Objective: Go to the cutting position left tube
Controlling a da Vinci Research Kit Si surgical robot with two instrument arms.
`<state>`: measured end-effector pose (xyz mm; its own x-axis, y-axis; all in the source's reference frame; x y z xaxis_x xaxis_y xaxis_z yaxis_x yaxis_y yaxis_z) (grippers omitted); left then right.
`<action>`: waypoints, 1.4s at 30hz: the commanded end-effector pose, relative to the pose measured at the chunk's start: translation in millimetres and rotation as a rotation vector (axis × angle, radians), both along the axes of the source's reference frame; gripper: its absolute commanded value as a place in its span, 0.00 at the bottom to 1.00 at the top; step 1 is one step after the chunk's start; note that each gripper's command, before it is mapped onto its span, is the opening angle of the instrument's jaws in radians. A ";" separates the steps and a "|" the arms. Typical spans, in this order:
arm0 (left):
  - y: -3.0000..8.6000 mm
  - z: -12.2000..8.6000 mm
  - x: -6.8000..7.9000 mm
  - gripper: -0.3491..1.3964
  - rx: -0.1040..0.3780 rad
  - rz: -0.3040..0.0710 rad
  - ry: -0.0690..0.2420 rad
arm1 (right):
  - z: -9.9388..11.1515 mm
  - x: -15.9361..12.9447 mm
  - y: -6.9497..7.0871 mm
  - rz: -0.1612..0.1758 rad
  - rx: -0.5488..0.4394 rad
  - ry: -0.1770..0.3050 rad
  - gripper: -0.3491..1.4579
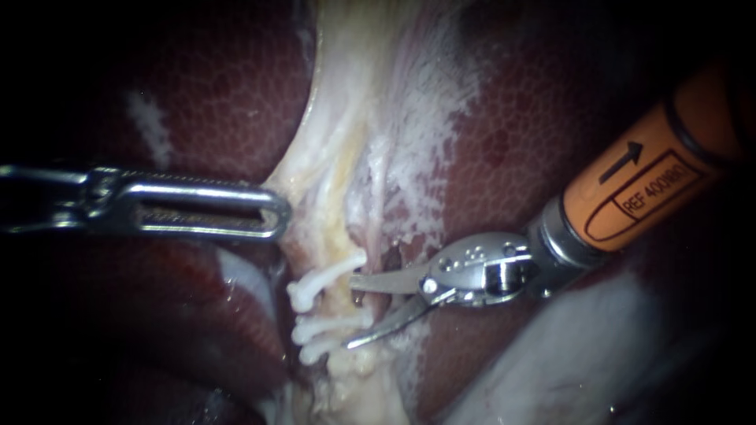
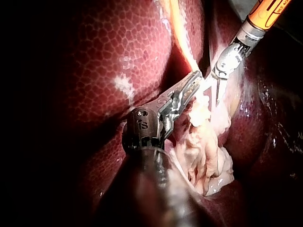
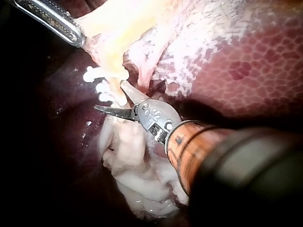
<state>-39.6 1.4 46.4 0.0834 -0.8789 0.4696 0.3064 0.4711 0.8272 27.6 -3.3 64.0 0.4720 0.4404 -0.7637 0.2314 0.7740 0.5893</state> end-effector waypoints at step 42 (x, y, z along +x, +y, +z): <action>0.2 0.5 -0.1 0.00 0.000 0.001 0.000 | -0.3 3.5 -0.2 -0.026 0.092 0.113 0.27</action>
<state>-39.7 1.6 46.8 0.0840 -0.8787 0.4699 0.3061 0.4715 0.8270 31.2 -3.5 63.7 0.3975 0.5003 -0.7692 0.3195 0.7104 0.6272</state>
